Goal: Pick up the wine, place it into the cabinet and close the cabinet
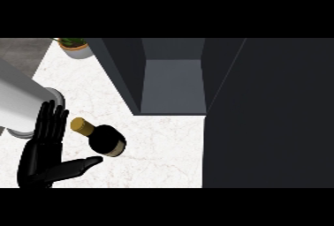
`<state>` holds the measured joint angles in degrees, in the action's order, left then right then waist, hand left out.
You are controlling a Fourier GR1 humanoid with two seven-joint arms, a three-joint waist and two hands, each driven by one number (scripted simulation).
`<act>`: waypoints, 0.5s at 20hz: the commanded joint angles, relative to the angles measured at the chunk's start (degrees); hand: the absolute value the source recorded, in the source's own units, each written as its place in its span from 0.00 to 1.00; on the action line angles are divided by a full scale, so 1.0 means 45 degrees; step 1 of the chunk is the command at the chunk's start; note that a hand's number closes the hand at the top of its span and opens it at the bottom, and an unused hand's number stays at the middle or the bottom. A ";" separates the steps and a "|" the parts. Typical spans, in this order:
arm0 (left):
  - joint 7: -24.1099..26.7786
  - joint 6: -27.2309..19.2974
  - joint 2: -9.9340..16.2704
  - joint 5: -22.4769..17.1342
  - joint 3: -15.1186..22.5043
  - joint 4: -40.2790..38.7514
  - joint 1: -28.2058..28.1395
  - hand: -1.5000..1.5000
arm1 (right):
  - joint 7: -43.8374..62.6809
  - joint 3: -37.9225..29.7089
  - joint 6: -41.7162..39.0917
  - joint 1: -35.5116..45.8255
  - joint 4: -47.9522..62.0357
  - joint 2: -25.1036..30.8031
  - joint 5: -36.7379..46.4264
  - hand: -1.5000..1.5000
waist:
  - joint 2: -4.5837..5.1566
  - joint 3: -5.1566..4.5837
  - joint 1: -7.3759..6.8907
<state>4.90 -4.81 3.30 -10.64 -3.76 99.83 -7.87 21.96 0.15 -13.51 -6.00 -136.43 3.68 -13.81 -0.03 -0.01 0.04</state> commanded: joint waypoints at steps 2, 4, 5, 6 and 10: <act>0.0818 0.0669 0.0211 0.0007 -0.0330 -0.0898 -0.0285 0.00 | 0.0382 0.0779 0.0210 -0.0384 -0.0799 -0.0323 0.0574 0.00 | -0.0005 0.0000 -0.0001; 0.1215 0.0770 0.0237 -0.0083 -0.0642 -0.2346 0.0503 0.00 | 0.0813 -0.0034 0.0178 0.0084 -0.0682 0.0081 -0.0349 0.00 | 0.0002 0.0000 0.0019; 0.1127 0.0804 0.0203 -0.0108 -0.0605 -0.1720 0.0138 0.00 | 0.0342 0.0500 0.0319 0.0216 -0.0312 -0.0220 0.0810 0.00 | -0.0001 0.0000 -0.0008; 0.1133 0.0745 -0.0009 -0.0029 -0.0377 -0.1809 0.0153 0.00 | 0.1052 -0.0615 0.0109 0.0344 -0.0738 0.0357 -0.0782 0.00 | -0.0001 0.0001 0.0004; 0.2024 0.1617 0.0345 -0.0367 -0.0862 -0.2775 -0.0038 0.00 | 0.1680 -0.0438 0.0547 0.1063 -0.0866 0.0309 -0.0614 0.00 | -0.0001 -0.0001 -0.0018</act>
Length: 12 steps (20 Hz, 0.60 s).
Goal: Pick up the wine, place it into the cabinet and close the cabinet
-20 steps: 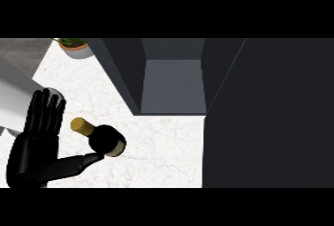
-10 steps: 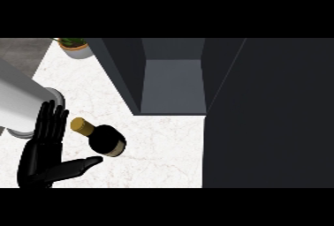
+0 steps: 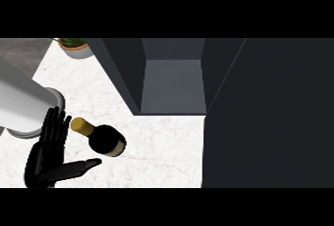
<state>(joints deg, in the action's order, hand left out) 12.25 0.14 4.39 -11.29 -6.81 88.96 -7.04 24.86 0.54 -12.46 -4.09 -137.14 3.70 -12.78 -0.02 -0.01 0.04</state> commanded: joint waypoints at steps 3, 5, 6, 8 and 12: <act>0.0917 0.0276 -0.0080 0.0234 -0.0153 -0.1722 0.0483 0.00 | -0.0087 -0.0046 -0.0247 -0.0373 -0.0275 -0.0096 -0.0372 0.00 | 0.0000 0.0001 0.0016; 0.1732 0.1090 0.0024 -0.0141 -0.0389 -0.2730 0.0033 0.00 | 0.0185 0.0441 0.0143 0.0035 -0.0075 -0.0307 0.0265 0.00 | 0.0004 -0.0003 -0.0001; 0.0966 0.0449 -0.0002 -0.0087 -0.0437 -0.2438 0.0977 0.00 | 0.1536 -0.0356 0.0557 0.0545 -0.1195 0.0192 -0.0771 0.00 | -0.0001 -0.0002 0.0019; 0.1882 0.0907 0.0073 -0.0076 -0.0584 -0.3893 0.1367 0.00 | 0.0532 0.0109 0.0333 -0.0040 -0.0733 -0.0232 -0.0105 0.00 | 0.0002 -0.0001 0.0032; 0.2893 0.0547 -0.0590 0.0446 -0.0191 -0.4854 0.1386 0.00 | 0.0688 -0.0611 0.0096 -0.0323 -0.1088 0.0119 -0.0991 0.00 | -0.0002 0.0000 0.0051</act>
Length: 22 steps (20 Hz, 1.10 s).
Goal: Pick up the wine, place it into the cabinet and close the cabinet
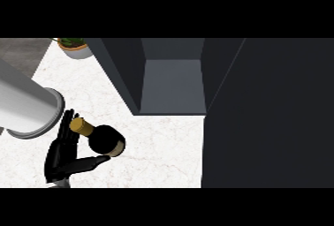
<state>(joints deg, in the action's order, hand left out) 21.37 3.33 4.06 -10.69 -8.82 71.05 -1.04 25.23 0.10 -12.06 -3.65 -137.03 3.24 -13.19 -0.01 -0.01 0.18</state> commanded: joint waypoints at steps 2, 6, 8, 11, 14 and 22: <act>0.0741 0.0151 -0.0131 0.0139 0.0041 -0.1440 0.0429 0.00 | -0.0438 -0.0388 -0.0618 -0.0614 -0.0290 0.0189 -0.0408 0.00 | -0.0002 0.0003 0.0002; 0.1405 0.0281 0.0073 0.0188 -0.0148 -0.2700 0.1170 0.00 | -0.0636 -0.0556 -0.0644 -0.0224 0.0210 0.0212 -0.0288 0.00 | 0.0000 0.0003 -0.0004; 0.2790 0.0420 -0.0090 0.0543 -0.0219 -0.4811 0.1605 0.00 | -0.0523 0.0417 -0.0129 -0.0315 -0.0126 -0.0350 0.0589 0.00 | 0.0011 -0.0004 0.0033; 0.2938 0.0470 -0.0178 0.0413 -0.0122 -0.4625 0.1452 0.00 | 0.0649 -0.0373 -0.0011 0.0434 -0.0463 0.0239 -0.0396 0.00 | 0.0004 -0.0002 -0.0005; 0.2674 0.0431 -0.0187 0.0113 -0.0128 -0.4244 0.1366 0.00 | 0.0061 -0.0346 -0.0172 0.0152 -0.0111 0.0074 0.0012 0.00 | -0.0004 0.0002 -0.0025; 0.3705 0.2474 0.0569 -0.1030 -0.1222 -0.7196 0.2895 0.00 | -0.0094 0.0247 -0.0388 -0.0651 -0.0985 -0.0175 0.0497 0.00 | -0.0002 -0.0004 0.0013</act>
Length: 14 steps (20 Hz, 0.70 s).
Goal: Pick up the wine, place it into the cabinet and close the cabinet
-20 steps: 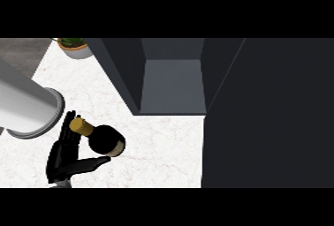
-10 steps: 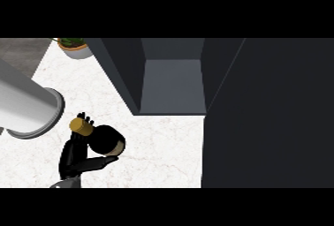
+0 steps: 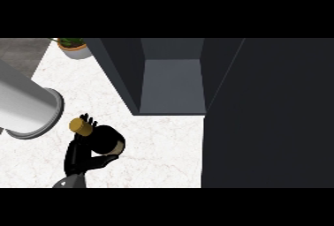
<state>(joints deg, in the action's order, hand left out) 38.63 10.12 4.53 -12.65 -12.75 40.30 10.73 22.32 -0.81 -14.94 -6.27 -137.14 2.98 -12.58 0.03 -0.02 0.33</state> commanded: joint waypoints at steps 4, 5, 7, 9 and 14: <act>0.1120 0.1380 0.0599 -0.0431 -0.0412 -0.2246 0.1094 0.00 | -0.0338 0.0085 0.0006 0.0381 0.0397 -0.0131 0.0272 0.00 | 0.0009 -0.0003 -0.0003; 0.1685 0.1113 0.0264 -0.0203 -0.0205 -0.2419 0.0740 0.00 | 0.0346 -0.0299 0.0064 0.0218 -0.0087 0.0072 -0.0467 0.00 | 0.0003 -0.0001 -0.0004; 0.1470 0.1003 0.0387 -0.0179 -0.0344 -0.3368 0.1713 0.00 | -0.0540 -0.0448 -0.0476 -0.0711 -0.0105 -0.0021 -0.0602 0.00 | 0.0014 -0.0003 0.0068; 0.1928 0.1093 0.0262 -0.0219 -0.0248 -0.3280 0.1387 1.00 | 0.0560 -0.0414 -0.0044 0.0433 -0.0353 0.0257 -0.0691 0.00 | 0.0006 -0.0003 0.0008; 0.2638 0.1543 0.0275 0.0036 0.0086 -0.3460 0.0957 1.00 | 0.0577 0.0150 0.0331 0.1266 0.0564 0.0041 0.0362 0.00 | 0.0011 -0.0004 -0.0037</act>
<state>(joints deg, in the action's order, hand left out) 47.13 15.88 5.45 -13.50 -12.85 28.37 15.62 22.95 -1.15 -14.87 -5.01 -136.49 2.89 -12.37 -0.11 0.14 0.30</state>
